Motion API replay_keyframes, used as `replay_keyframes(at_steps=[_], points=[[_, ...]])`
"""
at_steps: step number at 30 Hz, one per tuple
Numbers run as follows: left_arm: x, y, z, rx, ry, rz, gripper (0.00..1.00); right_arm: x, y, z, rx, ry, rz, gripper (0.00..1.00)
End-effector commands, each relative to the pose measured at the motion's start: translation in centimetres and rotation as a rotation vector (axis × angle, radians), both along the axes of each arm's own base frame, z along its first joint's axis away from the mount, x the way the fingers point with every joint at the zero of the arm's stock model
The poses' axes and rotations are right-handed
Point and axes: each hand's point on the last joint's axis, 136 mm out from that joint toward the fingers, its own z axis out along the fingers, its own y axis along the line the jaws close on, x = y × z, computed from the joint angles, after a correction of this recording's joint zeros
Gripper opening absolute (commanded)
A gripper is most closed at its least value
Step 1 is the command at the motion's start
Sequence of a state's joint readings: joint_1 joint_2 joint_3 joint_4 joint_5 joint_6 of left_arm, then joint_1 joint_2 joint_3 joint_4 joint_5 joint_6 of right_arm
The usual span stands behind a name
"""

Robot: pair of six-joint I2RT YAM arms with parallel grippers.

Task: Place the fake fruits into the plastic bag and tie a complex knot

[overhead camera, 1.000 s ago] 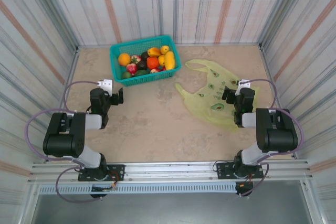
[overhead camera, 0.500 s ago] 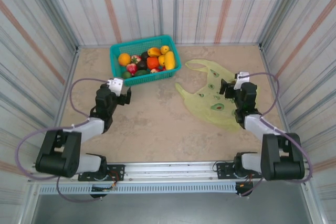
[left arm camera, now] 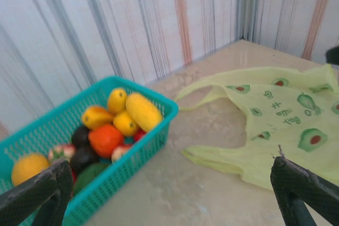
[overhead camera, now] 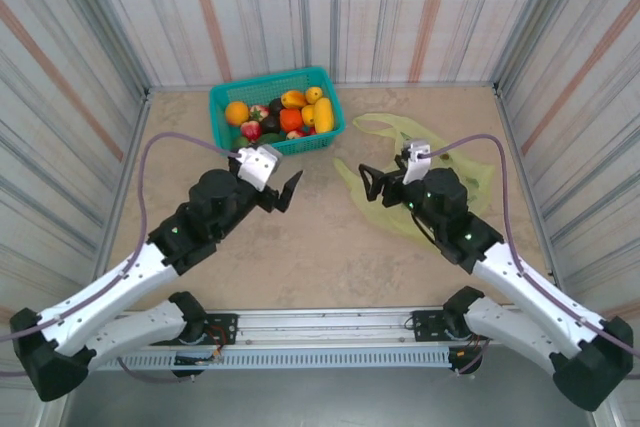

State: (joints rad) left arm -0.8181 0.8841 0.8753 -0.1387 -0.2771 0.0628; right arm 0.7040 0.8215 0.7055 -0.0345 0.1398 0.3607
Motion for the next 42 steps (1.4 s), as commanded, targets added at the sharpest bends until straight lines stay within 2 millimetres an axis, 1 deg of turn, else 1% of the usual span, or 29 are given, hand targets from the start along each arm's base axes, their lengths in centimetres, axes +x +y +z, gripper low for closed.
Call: replay_keyframes(at_steps=[1,2,4,5,6,7,8,9,10,11,12,13,14,15,16,17,19,20,21,23,26,29,31,33,36,37,38,40,42], points=[[-1.6,3.6,-2.7,0.038,0.263,0.150,0.99,-2.4,-2.0,-1.4,-0.094,0.168,-0.135,0.99],[-1.9,4.2,-2.2,0.035,0.295,0.175,0.99,-3.0,-2.5,-1.0,-0.107,0.195,-0.169,0.99],[-2.4,6.0,-1.7,0.007,0.373,0.284,0.99,-5.2,-3.4,-1.3,-0.104,0.360,-0.174,0.99],[-2.8,7.0,-1.7,0.005,0.425,0.340,0.99,-6.1,-3.8,-1.8,-0.110,0.437,-0.145,0.99],[-3.8,8.1,-2.1,0.039,0.500,0.366,0.99,-6.7,-3.8,-2.5,-0.123,0.479,-0.075,0.99],[-4.2,8.6,-2.0,0.069,0.532,0.367,0.99,-7.0,-4.3,-3.6,-0.085,0.533,-0.083,0.99],[-4.3,9.1,-2.5,0.081,0.576,0.389,0.99,-7.1,-4.3,-4.7,-0.017,0.580,-0.061,0.99],[-4.3,9.5,-3.3,0.056,0.635,0.416,0.99,-7.1,-4.0,-5.8,0.040,0.633,-0.032,0.99],[-4.2,9.6,-4.0,0.018,0.695,0.431,0.99,-6.8,-4.5,-7.0,0.053,0.696,-0.061,0.99],[-4.2,9.7,-4.8,-0.044,0.769,0.455,0.99,-6.6,-5.2,-8.6,0.020,0.769,-0.117,0.99],[-4.1,9.8,-5.6,-0.088,0.824,0.479,0.99,-6.3,-5.3,-9.5,-0.032,0.807,-0.129,0.99],[-4.0,10.0,-6.2,-0.117,0.858,0.509,0.99,-5.9,-5.0,-9.8,-0.070,0.808,-0.124,0.99],[-3.9,10.4,-6.6,-0.136,0.876,0.546,0.99,-4.9,-4.9,-10.1,-0.090,0.791,-0.164,0.99],[-3.8,10.4,-6.9,-0.144,0.885,0.562,0.99,-4.1,-4.3,-10.2,-0.084,0.798,-0.162,0.99],[-3.6,10.2,-6.9,-0.150,0.890,0.554,0.99,-3.5,-3.1,-10.1,-0.094,0.791,-0.098,0.99],[-3.5,9.7,-7.0,-0.148,0.900,0.534,0.99,-2.9,-1.9,-10.2,-0.140,0.785,-0.040,1.00],[-3.3,8.9,-7.2,-0.137,0.925,0.501,0.99,-1.7,-0.8,-11.1,-0.295,0.797,0.005,0.95],[-3.2,8.6,-7.4,-0.129,0.935,0.489,0.99,-0.9,-0.5,-11.9,-0.393,0.804,0.014,0.96],[-3.2,8.4,-7.6,-0.120,0.944,0.484,0.99,0.2,-0.3,-12.5,-0.473,0.803,0.021,0.97],[-3.3,8.5,-7.8,-0.110,0.949,0.483,0.99,2.5,-0.3,-13.4,-0.573,0.783,0.020,0.97],[-3.6,8.7,-7.9,-0.111,0.946,0.477,0.99,5.6,0.8,-14.8,-0.577,0.772,0.067,0.97],[-3.9,9.0,-7.8,-0.113,0.934,0.476,0.99,7.6,2.4,-16.7,-0.566,0.821,0.141,0.94],[-3.9,9.1,-7.7,-0.119,0.928,0.477,0.99,8.4,3.4,-18.1,-0.575,0.857,0.183,0.91],[-4.0,9.3,-7.8,-0.118,0.927,0.480,0.99,8.9,4.3,-19.2,-0.539,0.902,0.220,0.87],[-4.0,9.5,-7.6,-0.113,0.930,0.484,0.99,10.1,4.9,-20.4,-0.508,0.904,0.222,0.85],[-4.0,9.5,-7.6,-0.110,0.933,0.486,0.99,10.5,4.9,-21.0,-0.518,0.910,0.214,0.83],[-4.0,9.6,-7.5,-0.109,0.933,0.488,0.99,10.8,4.9,-21.5,-0.517,0.923,0.213,0.78],[-3.9,9.7,-7.4,-0.106,0.937,0.489,0.99,11.2,5.2,-22.1,-0.508,0.944,0.215,0.64],[-3.6,9.7,-7.1,-0.104,0.933,0.492,0.99,11.8,5.3,-22.0,-0.497,0.930,0.202,0.49]])
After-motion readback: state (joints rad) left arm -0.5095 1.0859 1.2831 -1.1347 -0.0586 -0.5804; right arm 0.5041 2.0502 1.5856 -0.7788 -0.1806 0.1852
